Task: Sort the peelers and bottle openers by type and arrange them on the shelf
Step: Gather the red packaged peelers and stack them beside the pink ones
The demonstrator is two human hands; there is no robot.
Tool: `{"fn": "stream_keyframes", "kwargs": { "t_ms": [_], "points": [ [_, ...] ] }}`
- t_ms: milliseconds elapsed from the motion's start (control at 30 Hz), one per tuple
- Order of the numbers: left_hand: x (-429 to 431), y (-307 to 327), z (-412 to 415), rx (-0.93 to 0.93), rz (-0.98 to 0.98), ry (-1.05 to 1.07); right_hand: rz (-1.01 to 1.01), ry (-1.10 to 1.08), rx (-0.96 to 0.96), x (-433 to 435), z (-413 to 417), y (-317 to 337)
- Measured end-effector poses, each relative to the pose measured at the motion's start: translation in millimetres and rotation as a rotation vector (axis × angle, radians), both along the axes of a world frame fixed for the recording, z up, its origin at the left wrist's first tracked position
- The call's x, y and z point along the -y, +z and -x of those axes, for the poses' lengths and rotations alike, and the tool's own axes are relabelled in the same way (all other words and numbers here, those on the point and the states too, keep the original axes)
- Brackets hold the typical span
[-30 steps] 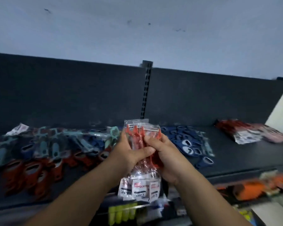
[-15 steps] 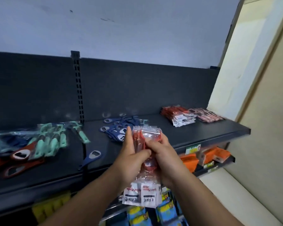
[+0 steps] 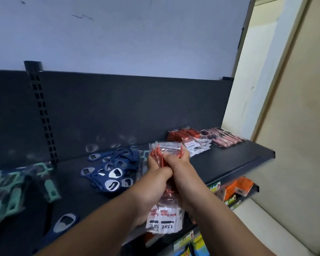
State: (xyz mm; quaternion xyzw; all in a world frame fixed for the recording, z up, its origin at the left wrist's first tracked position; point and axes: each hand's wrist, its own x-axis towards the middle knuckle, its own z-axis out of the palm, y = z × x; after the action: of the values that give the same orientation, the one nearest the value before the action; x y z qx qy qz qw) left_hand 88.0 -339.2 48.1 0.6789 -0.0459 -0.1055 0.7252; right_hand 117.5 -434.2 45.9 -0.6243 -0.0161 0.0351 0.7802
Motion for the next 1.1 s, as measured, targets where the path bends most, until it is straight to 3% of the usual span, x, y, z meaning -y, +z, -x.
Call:
{"fn": "stream_keyframes", "kwargs": {
  "t_ms": [133,367,600,767,933,1100],
  "points": [
    [0.3,8.2,-38.4,-0.028,-0.049,0.014,0.011,-0.024,0.072,0.5,-43.2,2.8],
    [9.2,10.5,-86.1,-0.116,-0.012,0.068,-0.083,0.009,-0.037,2.0,-93.3,-9.4],
    [42.8,9.1,-140.7,-0.154,-0.037,0.256,-0.002,0.179,-0.055,36.0,-156.3,-3.7],
    [68.9,3.4,-189.3,-0.190,0.048,0.415,0.254,0.414,-0.101,93.6,-209.1,7.7],
    [82.4,3.1,-223.9,-0.268,0.027,0.581,0.669,0.273,0.273,166.4,-255.0,26.3],
    [98.6,-4.0,-244.1,-0.283,-0.017,0.624,1.144,0.294,0.568,183.8,-295.1,12.4]
  ]
}}
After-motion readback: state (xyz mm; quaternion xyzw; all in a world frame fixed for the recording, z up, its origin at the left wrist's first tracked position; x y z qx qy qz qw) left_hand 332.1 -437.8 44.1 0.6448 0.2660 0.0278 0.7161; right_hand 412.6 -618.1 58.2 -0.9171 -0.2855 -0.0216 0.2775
